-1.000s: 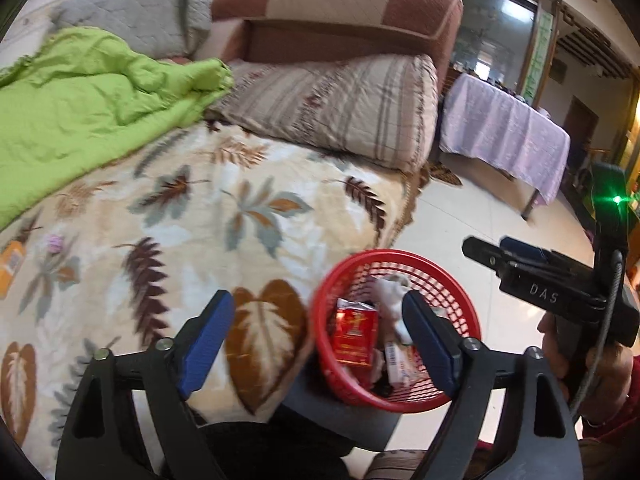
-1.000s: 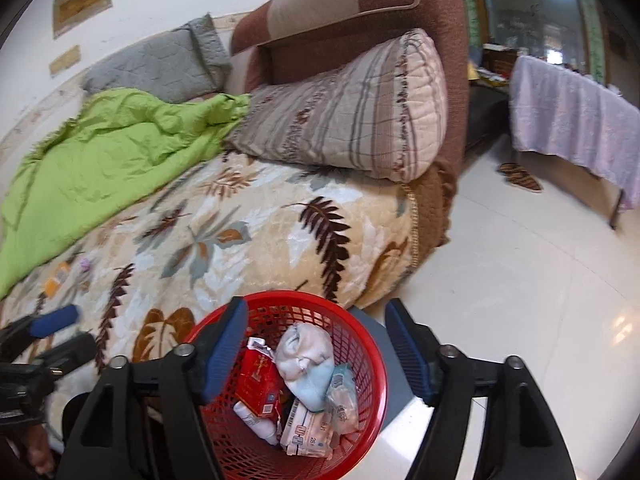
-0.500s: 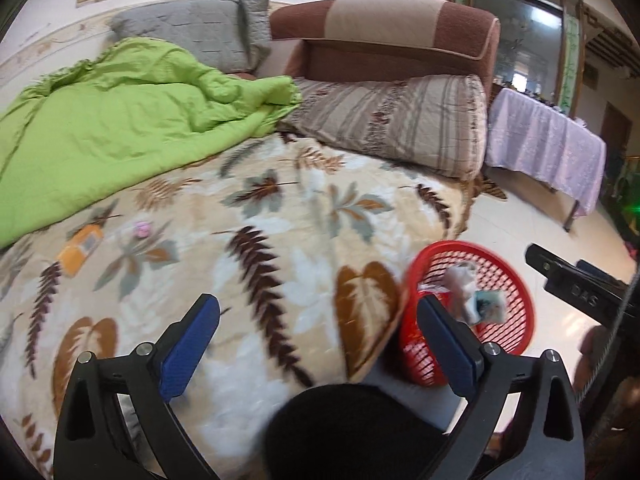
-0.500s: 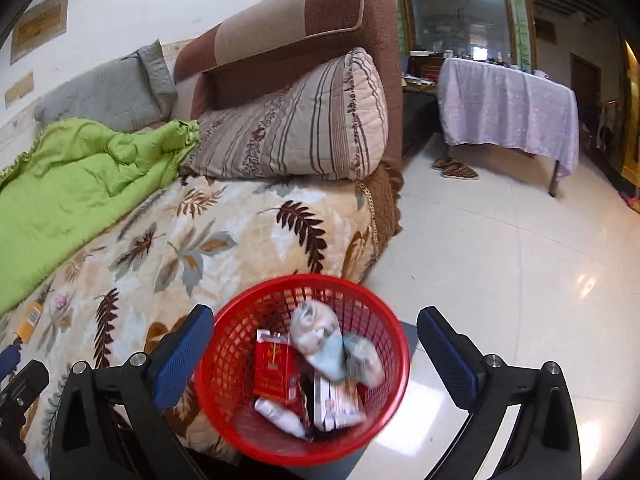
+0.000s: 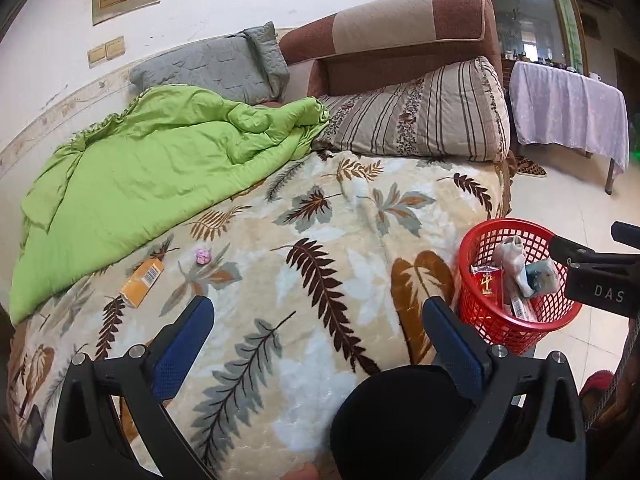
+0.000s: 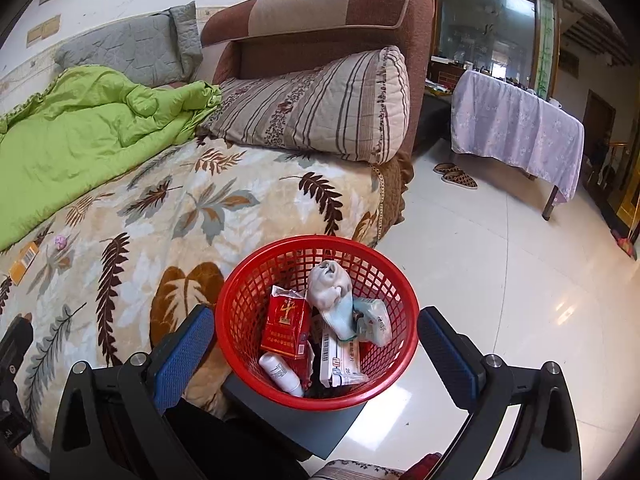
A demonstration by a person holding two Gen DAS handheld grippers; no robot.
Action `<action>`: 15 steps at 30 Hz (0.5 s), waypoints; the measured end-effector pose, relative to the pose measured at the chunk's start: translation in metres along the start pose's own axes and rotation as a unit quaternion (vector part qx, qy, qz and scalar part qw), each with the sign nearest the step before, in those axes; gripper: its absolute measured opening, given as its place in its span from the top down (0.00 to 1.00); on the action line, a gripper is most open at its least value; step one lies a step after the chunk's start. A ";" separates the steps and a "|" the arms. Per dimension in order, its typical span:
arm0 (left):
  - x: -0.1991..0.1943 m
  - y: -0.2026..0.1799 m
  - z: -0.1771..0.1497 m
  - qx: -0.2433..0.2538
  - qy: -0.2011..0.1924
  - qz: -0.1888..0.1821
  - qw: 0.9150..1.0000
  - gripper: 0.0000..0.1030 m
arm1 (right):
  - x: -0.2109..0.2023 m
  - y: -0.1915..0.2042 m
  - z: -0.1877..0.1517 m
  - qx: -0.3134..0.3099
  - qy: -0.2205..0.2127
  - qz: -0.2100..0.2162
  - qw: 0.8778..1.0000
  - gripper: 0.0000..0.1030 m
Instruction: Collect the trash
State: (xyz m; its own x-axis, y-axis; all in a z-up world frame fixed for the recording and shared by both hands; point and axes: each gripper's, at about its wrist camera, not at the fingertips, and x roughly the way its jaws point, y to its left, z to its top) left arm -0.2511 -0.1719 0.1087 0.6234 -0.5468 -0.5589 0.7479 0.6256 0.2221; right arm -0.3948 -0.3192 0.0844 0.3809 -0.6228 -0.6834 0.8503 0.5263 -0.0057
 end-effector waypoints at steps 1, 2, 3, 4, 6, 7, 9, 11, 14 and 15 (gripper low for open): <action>0.000 -0.001 -0.001 -0.003 0.000 -0.001 1.000 0.00 | 0.000 0.001 0.000 -0.001 0.000 0.000 1.000 0.00; 0.000 0.000 -0.001 -0.006 0.000 -0.004 1.000 0.00 | 0.000 0.001 0.000 -0.001 0.001 0.000 1.000 0.00; 0.001 0.001 -0.001 -0.013 0.002 -0.011 1.000 0.00 | 0.001 0.001 0.000 -0.001 0.002 0.001 1.000 0.00; 0.001 0.002 -0.001 -0.018 0.002 -0.018 1.000 0.00 | 0.002 0.001 0.000 -0.002 0.003 0.001 1.000 0.00; 0.001 0.005 -0.001 -0.029 0.000 -0.026 0.999 0.00 | 0.004 0.001 0.000 -0.002 0.007 0.003 1.000 0.00; 0.001 0.005 -0.001 -0.032 -0.001 -0.024 0.999 0.00 | 0.004 0.001 0.000 -0.001 0.008 0.004 1.000 0.00; 0.001 0.004 0.000 -0.033 0.002 -0.009 0.999 0.00 | 0.005 0.000 0.000 -0.001 0.008 0.006 1.000 0.00; 0.002 0.002 0.000 -0.025 0.011 0.002 1.000 0.00 | 0.006 0.000 -0.001 -0.001 0.009 0.007 1.000 0.00; 0.003 -0.001 -0.001 -0.014 0.011 0.014 1.000 0.00 | 0.008 0.000 0.000 -0.001 0.010 0.010 1.000 0.00; 0.002 -0.002 -0.001 -0.012 0.011 0.016 1.000 0.00 | 0.008 0.000 0.000 -0.001 0.011 0.011 1.000 0.00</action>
State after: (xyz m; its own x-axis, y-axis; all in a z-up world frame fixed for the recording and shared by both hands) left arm -0.2514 -0.1740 0.1060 0.6408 -0.5144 -0.5699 0.7223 0.6554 0.2207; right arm -0.3916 -0.3239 0.0788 0.3915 -0.5989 -0.6986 0.8410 0.5410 0.0075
